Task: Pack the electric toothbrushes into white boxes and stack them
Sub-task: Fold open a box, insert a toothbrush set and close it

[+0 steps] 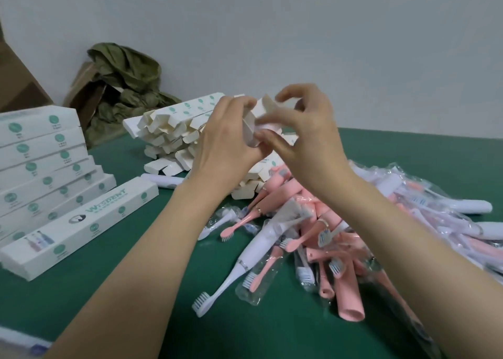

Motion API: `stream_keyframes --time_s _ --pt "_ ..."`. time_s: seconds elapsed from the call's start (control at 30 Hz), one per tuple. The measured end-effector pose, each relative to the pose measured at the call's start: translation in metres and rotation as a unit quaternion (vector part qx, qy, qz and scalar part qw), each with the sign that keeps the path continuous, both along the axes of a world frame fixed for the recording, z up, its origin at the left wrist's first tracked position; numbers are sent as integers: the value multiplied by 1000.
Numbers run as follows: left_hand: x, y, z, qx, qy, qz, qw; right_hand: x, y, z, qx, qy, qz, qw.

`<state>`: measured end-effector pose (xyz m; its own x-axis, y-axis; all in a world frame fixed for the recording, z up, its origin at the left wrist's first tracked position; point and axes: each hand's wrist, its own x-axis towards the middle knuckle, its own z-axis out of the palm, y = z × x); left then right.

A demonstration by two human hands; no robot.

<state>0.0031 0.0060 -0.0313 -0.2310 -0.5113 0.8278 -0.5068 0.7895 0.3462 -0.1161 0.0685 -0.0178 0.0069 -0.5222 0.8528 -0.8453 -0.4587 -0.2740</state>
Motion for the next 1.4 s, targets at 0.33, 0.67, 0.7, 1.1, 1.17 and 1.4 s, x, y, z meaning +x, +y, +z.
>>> stream_keyframes --time_s 0.33,0.67,0.7,1.1,1.17,1.4 --pt "18 -19 2 8 61 61 996 19 -12 -14 368 164 49 914" --pt "20 -21 -2 1 68 34 997 50 -24 -33 303 431 36 849" --pt "21 -22 -1 1 69 33 997 45 -21 -28 290 411 41 863" --pt "20 -19 2 12 65 3 998 10 -5 42 288 -459 385 747" --pt "17 -17 1 11 49 -6 999 17 -11 39 226 -481 312 787" --pt "13 -16 1 7 41 -20 999 22 -24 27 181 -302 69 933"
